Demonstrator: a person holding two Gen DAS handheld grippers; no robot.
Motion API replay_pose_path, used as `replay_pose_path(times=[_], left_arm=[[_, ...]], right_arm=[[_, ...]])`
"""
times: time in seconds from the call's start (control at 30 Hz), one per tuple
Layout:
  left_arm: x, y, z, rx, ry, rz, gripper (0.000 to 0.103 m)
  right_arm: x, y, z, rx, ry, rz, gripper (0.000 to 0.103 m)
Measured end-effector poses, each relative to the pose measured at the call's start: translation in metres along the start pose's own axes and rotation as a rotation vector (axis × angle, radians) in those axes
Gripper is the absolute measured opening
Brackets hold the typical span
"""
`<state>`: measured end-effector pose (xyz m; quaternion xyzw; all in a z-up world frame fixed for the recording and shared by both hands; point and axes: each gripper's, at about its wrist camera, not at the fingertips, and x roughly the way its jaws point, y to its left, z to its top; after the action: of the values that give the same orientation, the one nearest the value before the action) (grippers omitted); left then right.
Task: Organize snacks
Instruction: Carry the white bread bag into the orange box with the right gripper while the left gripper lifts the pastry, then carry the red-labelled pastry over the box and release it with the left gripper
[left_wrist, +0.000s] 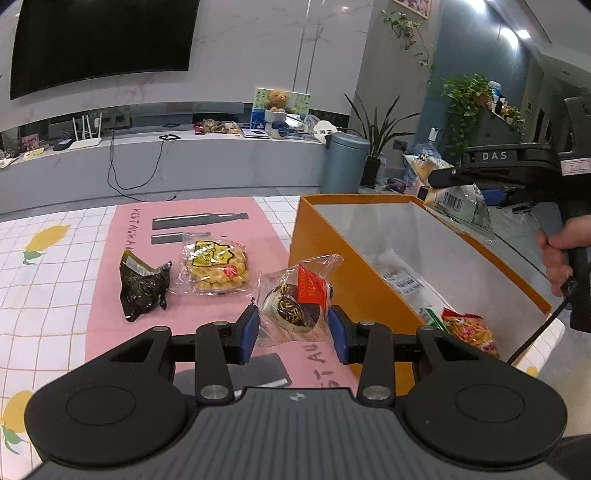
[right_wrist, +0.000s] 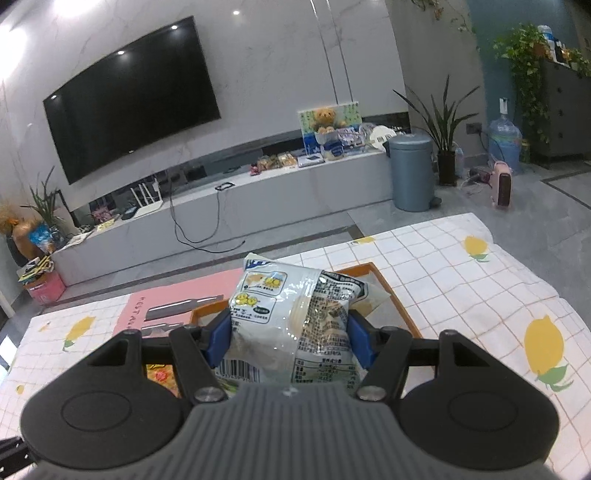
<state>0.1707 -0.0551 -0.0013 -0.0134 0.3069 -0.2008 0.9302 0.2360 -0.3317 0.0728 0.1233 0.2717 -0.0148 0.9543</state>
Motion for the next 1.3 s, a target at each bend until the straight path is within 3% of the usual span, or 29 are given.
replay_pose_path(times=[0.17, 0.33, 0.57, 0.63, 0.67, 0.7, 0.83, 1.0, 1.3], left_arm=[[0.01, 0.008, 0.009, -0.032, -0.002, -0.002, 0.046], [0.015, 0.011, 0.01, -0.044, -0.002, 0.001, 0.046], [0.017, 0.01, 0.002, -0.028, 0.028, 0.017, 0.046], [0.016, 0.011, 0.001, -0.024, 0.032, 0.025, 0.046], [0.016, 0.011, 0.001, -0.025, 0.034, 0.027, 0.046], [0.015, 0.012, 0.001, -0.028, 0.035, 0.028, 0.046], [0.013, 0.013, 0.002, -0.045, 0.04, 0.013, 0.046], [0.004, 0.006, 0.0, -0.035, 0.035, 0.002, 0.046], [-0.016, -0.011, 0.013, -0.002, -0.013, -0.018, 0.046]], right_arm=[[0.038, 0.007, -0.001, -0.065, 0.088, -0.012, 0.063], [0.072, 0.011, -0.013, -0.176, 0.198, -0.085, 0.063], [0.099, 0.007, -0.013, -0.186, 0.243, -0.096, 0.064], [0.104, 0.006, -0.013, -0.173, 0.256, -0.099, 0.071], [0.105, 0.005, -0.014, -0.168, 0.268, -0.097, 0.086], [0.103, 0.004, -0.015, -0.163, 0.266, -0.096, 0.094], [0.086, 0.0, -0.014, -0.135, 0.228, -0.088, 0.094], [0.049, -0.003, -0.015, -0.044, 0.164, -0.015, 0.094], [-0.02, -0.004, -0.035, -0.053, 0.076, -0.004, 0.094]])
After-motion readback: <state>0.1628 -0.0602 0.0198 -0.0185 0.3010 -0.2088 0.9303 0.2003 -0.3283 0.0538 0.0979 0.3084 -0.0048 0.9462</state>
